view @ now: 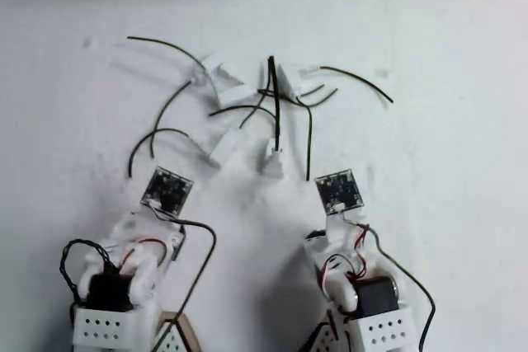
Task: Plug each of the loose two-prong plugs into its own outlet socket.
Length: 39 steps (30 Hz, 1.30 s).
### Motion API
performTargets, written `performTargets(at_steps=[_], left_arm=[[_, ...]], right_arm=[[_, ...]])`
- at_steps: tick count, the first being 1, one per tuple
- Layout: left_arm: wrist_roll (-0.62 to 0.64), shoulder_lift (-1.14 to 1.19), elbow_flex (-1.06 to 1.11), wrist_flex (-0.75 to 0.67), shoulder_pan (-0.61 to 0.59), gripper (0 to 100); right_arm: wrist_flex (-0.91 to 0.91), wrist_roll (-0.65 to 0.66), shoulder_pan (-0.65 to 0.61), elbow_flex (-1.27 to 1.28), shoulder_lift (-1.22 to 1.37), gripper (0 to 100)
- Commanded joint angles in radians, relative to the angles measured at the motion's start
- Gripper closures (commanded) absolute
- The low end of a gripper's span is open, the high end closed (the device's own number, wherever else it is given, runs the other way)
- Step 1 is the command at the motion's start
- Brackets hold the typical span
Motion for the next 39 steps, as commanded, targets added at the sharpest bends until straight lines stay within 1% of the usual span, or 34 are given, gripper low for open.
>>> performTargets(at_steps=[1,5,39], left_arm=[[-0.008,0.002,-0.005,0.005,-0.001,84],[-0.009,0.002,-0.005,0.012,-0.001,84],[-0.008,0.002,-0.005,0.012,-0.001,84]], right_arm=[[0.007,-0.006,0.058,0.011,-0.002,98.1],[0.007,-0.005,0.085,0.011,-0.002,98.1],[0.007,-0.005,0.082,0.011,-0.002,98.1]])
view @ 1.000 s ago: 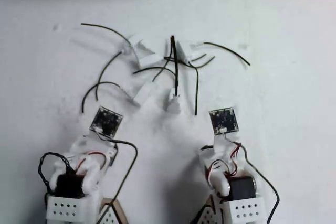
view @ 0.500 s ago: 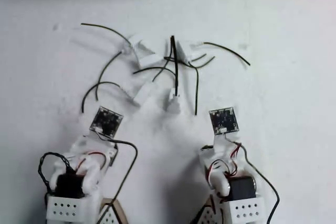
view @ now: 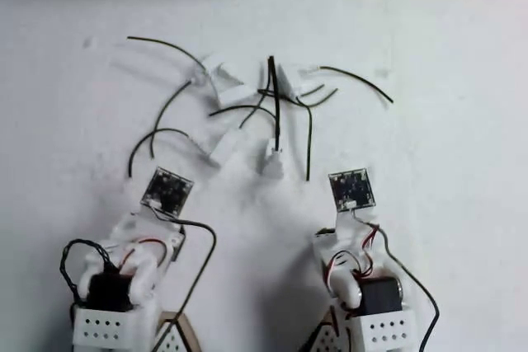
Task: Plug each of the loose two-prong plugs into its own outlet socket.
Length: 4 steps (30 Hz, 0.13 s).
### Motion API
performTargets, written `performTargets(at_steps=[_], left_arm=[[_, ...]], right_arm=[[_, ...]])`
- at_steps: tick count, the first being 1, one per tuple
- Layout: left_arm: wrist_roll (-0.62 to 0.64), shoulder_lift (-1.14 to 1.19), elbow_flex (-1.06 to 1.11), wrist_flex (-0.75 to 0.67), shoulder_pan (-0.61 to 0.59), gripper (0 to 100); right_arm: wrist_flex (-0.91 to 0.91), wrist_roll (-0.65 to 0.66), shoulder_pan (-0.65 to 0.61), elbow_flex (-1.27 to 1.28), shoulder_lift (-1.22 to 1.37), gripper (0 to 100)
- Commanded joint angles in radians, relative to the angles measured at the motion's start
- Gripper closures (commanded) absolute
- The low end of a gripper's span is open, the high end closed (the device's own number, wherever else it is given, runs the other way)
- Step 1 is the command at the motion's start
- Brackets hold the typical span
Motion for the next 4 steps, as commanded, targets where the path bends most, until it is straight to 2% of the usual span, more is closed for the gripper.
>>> performTargets(at_steps=[1,4], left_arm=[[-0.008,0.002,-0.005,0.003,-0.001,84],[-0.008,0.002,-0.005,0.003,-0.001,84]], right_arm=[[0.007,-0.005,0.008,0.011,-0.002,98.1],[0.007,-0.005,0.008,0.011,-0.002,98.1]])
